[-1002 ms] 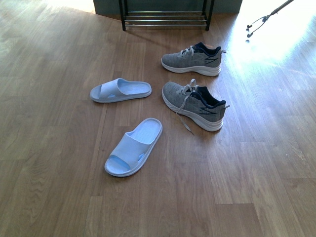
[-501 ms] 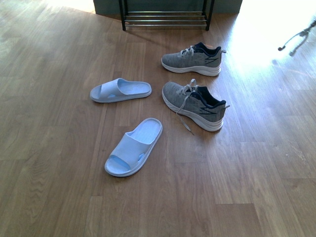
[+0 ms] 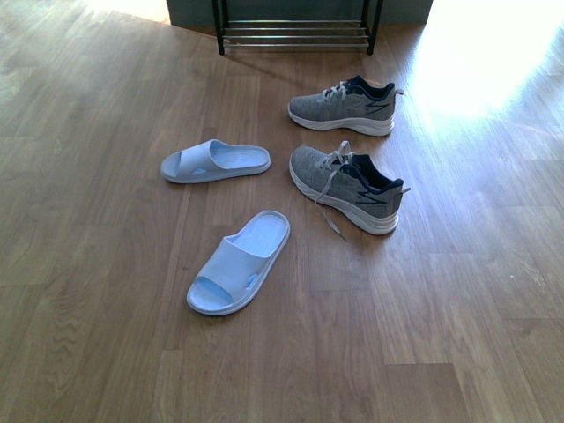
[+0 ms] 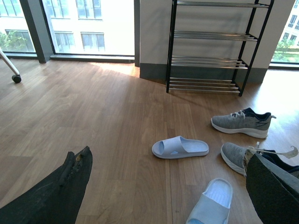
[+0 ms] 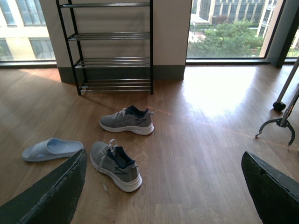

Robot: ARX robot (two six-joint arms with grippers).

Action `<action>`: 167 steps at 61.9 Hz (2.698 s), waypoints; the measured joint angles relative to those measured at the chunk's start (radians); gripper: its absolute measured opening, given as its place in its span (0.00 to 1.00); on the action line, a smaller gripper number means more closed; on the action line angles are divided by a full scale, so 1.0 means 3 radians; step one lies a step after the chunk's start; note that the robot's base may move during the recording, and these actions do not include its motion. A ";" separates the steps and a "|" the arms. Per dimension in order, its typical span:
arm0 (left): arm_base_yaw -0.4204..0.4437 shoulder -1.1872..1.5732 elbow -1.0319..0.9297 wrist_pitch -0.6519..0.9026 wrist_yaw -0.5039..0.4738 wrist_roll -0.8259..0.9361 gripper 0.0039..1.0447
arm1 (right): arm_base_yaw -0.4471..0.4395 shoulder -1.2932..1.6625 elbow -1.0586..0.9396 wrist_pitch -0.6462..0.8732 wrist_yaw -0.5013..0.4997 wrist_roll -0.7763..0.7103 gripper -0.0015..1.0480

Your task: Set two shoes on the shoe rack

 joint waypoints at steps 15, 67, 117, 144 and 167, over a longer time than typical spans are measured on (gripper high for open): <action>0.0000 0.0000 0.0000 0.0000 0.0000 0.0000 0.91 | 0.0000 0.0000 0.0000 0.0000 0.0000 0.0000 0.91; 0.0000 0.0000 0.0000 0.0000 -0.0009 0.0000 0.91 | 0.0000 0.0000 0.0000 0.0000 0.0004 -0.0001 0.91; 0.0000 0.0000 0.0000 0.0000 -0.0009 0.0000 0.91 | 0.0001 -0.0001 0.0000 0.0001 -0.0004 0.0000 0.91; 0.0000 0.0000 0.0000 0.0000 0.0000 0.0000 0.91 | 0.0001 0.0000 0.0000 0.0000 0.0009 -0.0001 0.91; 0.0000 0.0000 0.0000 0.0000 0.0000 0.0001 0.91 | 0.0001 0.0000 0.0000 0.0000 0.0009 0.0000 0.91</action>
